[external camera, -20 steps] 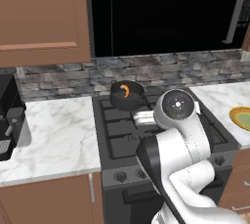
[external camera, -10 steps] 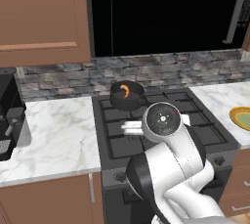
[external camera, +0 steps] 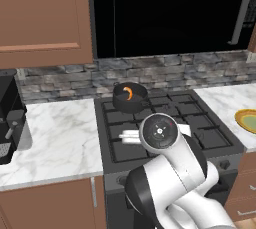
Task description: Retrieve the frozen meat and place it in the pot on a burner. Then turn the burner on.
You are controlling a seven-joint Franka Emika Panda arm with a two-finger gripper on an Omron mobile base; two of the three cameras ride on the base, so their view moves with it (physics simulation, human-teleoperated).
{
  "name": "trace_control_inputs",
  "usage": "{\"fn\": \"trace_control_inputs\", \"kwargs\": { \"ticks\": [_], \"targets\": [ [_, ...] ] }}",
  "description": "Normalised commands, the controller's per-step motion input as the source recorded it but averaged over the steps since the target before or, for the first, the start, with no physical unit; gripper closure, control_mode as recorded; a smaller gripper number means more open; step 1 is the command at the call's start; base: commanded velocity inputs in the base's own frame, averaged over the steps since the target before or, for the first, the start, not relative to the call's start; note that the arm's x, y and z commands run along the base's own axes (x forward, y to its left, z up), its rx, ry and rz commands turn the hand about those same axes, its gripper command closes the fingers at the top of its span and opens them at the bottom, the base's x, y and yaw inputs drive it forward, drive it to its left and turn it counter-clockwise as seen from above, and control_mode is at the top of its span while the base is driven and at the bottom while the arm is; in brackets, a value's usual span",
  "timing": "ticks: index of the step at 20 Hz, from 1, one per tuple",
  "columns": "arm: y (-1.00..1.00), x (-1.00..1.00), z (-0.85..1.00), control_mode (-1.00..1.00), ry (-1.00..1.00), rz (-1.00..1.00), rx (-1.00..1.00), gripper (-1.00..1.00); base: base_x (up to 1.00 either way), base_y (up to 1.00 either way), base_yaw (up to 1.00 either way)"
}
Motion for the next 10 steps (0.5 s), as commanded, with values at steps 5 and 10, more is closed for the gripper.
{"fn": "trace_control_inputs", "kwargs": {
  "ticks": [5, 10],
  "targets": [
    [0.00, 0.00, 0.00, -1.00, 0.00, 0.00, 0.00, -1.00, 0.00, 0.00, 0.00],
    [-0.01, 0.00, -0.02, 1.00, 0.00, 0.00, 0.00, -1.00, 0.00, -0.12, 0.00]
  ]
}}
